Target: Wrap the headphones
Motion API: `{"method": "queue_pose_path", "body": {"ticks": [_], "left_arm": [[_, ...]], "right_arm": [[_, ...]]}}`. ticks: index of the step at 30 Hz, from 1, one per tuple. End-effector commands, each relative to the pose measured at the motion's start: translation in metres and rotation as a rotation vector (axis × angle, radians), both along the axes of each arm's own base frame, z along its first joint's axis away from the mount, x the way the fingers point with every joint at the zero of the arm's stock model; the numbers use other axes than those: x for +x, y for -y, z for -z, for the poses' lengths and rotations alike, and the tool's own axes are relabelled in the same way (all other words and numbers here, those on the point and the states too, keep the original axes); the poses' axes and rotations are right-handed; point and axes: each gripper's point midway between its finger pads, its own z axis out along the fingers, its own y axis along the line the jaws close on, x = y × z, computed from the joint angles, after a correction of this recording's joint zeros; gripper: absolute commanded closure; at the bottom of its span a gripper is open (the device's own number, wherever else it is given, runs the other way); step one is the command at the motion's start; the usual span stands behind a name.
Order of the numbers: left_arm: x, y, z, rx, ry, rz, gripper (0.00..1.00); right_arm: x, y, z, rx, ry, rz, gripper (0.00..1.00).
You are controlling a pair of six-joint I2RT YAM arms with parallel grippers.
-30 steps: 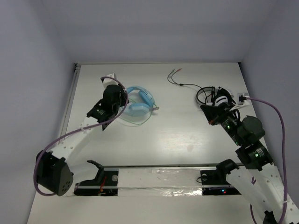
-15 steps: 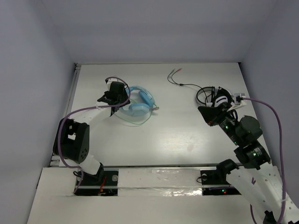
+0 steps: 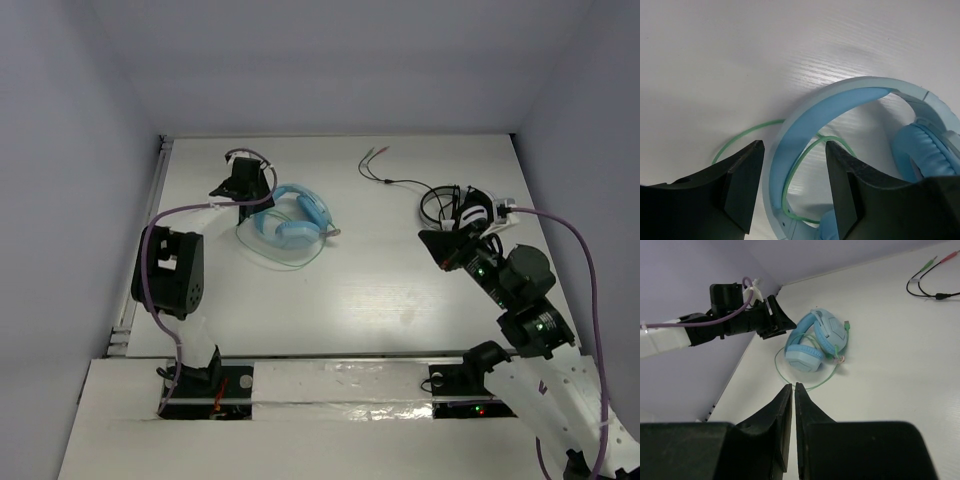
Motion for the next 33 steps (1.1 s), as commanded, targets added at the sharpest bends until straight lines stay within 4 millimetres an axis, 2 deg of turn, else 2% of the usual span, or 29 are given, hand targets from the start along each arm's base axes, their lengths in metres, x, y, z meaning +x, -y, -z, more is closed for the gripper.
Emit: {"method": "queue_pose_path", "body": {"ticks": [1,7,15,19,23,26,27,30,31,33], "left_arm": [[0.011,0.001,-0.007,0.027,-0.018,0.073,0.51],[0.015,0.013,0.011,0.036,-0.081,0.169,0.56],[0.014,0.001,0.030,0.080,-0.134,0.147,0.54],[0.013,0.005,0.042,0.064,-0.153,0.158,0.57],[0.014,0.007,0.041,0.052,-0.145,0.164,0.57],[0.016,0.010,0.027,0.034,-0.114,0.162,0.80],[0.017,0.010,0.021,0.028,-0.101,0.160,0.92],[0.019,0.012,-0.012,0.013,-0.042,0.159,1.00],[0.020,0.012,-0.033,0.009,-0.006,0.160,1.00],[0.020,0.011,-0.055,0.008,0.036,0.161,1.00]], "right_arm": [[-0.001,-0.005,-0.017,0.019,0.066,-0.029,0.88],[-0.002,-0.006,-0.017,0.020,0.065,-0.038,0.88],[-0.002,-0.007,-0.017,0.019,0.066,-0.045,0.88],[-0.002,-0.007,-0.014,0.018,0.061,-0.048,0.88],[-0.003,-0.008,-0.014,0.016,0.059,-0.052,0.88],[-0.002,-0.009,-0.013,0.016,0.057,-0.054,0.88],[-0.002,-0.009,-0.013,0.014,0.056,-0.054,0.88],[-0.002,-0.010,-0.014,0.014,0.056,-0.061,0.88],[-0.001,-0.010,-0.014,0.014,0.056,-0.061,0.88],[0.000,-0.012,-0.014,0.012,0.054,-0.066,0.88]]}}
